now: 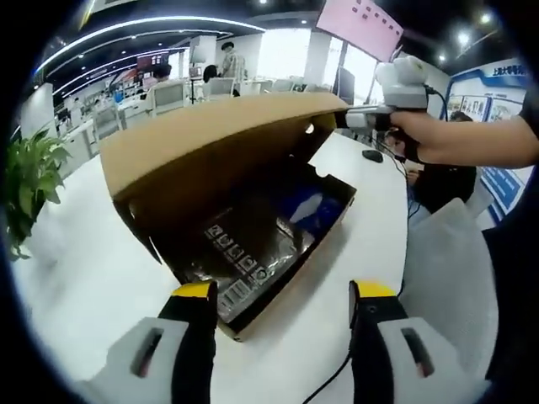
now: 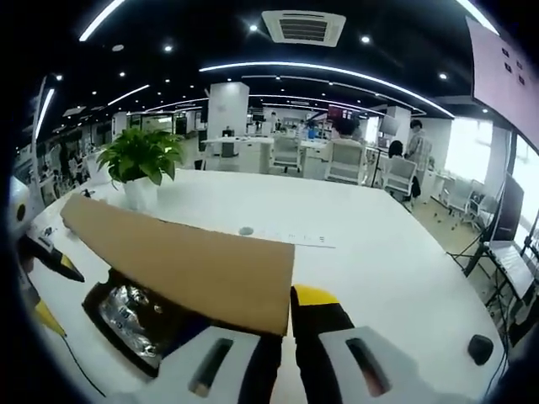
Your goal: Operate the shoe box by opening the lid, removing the specified soft item, and placing it in the target area until the item is outside and the box remains undamaged.
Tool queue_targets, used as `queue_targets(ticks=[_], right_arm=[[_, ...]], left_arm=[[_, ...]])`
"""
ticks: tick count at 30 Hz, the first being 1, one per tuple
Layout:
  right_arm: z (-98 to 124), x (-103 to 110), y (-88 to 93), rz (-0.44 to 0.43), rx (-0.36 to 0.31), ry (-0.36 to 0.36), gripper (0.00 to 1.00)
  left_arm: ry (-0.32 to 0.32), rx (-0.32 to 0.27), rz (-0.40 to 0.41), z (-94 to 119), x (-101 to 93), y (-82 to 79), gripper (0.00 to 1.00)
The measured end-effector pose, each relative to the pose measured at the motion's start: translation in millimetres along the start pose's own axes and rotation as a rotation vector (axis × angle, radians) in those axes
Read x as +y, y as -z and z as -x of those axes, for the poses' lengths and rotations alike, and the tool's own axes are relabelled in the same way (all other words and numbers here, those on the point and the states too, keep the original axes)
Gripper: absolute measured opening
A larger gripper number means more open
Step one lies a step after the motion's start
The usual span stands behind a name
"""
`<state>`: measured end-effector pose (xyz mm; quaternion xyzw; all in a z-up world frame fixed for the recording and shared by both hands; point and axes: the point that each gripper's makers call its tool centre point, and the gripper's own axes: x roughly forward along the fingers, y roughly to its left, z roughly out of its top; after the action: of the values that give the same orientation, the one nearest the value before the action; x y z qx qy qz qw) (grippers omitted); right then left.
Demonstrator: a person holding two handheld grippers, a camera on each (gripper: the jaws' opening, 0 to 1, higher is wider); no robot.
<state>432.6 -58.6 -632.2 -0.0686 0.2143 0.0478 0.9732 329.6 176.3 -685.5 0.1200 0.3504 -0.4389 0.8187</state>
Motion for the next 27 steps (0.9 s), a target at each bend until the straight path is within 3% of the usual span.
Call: queue_targets(ticks=[6, 10, 11, 15, 19, 20, 22, 27], right_arm=[[1.4, 0.1, 0.2, 0.021, -0.003, -0.003, 0.00], [0.7, -0.3, -0.1, 0.011, -0.002, -0.003, 0.00], [0.8, -0.2, -0.4, 0.015, -0.001, -0.003, 0.00], [-2.8, -2.3, 0.5, 0.020, -0.003, -0.002, 0.00], [-4.3, -3.1, 0.1, 0.022, 0.000, -0.009, 0.00], [-4.8, -3.3, 0.4, 0.030, 0.004, -0.015, 0.00], [-5.2, -3.2, 0.6, 0.048, 0.009, -0.029, 0.00], [-4.1, -3.0, 2.8, 0.040, 0.012, -0.025, 0.00]], left_arm=[[0.017, 0.016, -0.028, -3.2, -3.7, 2.8, 0.61], [0.019, 0.030, -0.098, -8.6, -3.7, 8.1, 0.45], [0.014, 0.057, -0.107, -10.9, -1.9, 11.9, 0.44], [0.020, 0.062, -0.130, -16.5, -1.5, 12.4, 0.42], [0.031, 0.118, -0.163, -22.5, 1.3, 18.3, 0.40], [0.046, 0.175, -0.207, -21.5, 2.6, 25.3, 0.35], [0.025, 0.210, -0.283, -22.2, 11.7, 28.9, 0.28], [0.058, 0.207, -0.282, -28.6, 5.4, 26.9, 0.30]])
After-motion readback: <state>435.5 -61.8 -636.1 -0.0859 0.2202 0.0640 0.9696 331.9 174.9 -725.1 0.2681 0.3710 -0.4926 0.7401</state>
